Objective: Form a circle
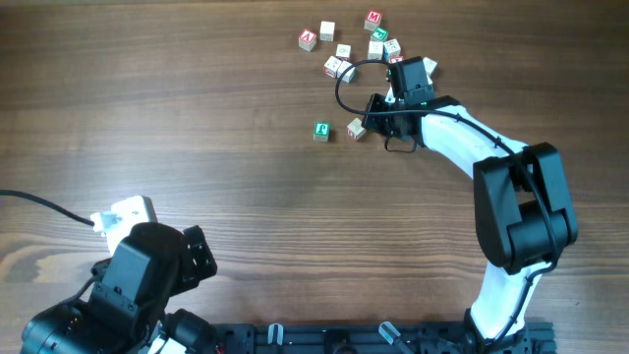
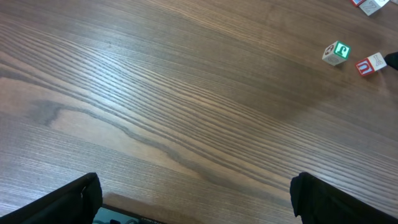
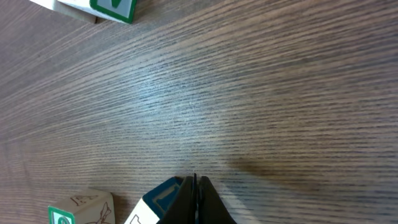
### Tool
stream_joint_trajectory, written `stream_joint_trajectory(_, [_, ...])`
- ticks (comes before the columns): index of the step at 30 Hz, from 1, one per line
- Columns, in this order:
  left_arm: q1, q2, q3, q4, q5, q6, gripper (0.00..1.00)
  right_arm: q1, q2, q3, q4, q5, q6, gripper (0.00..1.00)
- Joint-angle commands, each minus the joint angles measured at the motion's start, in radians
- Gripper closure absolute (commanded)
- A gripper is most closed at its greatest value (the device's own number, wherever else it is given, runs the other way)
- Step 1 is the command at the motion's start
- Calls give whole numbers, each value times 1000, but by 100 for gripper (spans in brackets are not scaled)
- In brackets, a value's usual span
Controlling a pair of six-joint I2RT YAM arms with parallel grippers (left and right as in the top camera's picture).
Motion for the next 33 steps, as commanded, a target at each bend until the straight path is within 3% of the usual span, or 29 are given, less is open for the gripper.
stream_joint_trajectory(1, [1, 2, -4, -1, 1, -13, 0, 2, 15, -7, -16, -18, -18, 96])
stream_joint_trajectory(33, [1, 2, -4, -1, 1, -13, 0, 2, 14, -7, -37, -55, -16, 95])
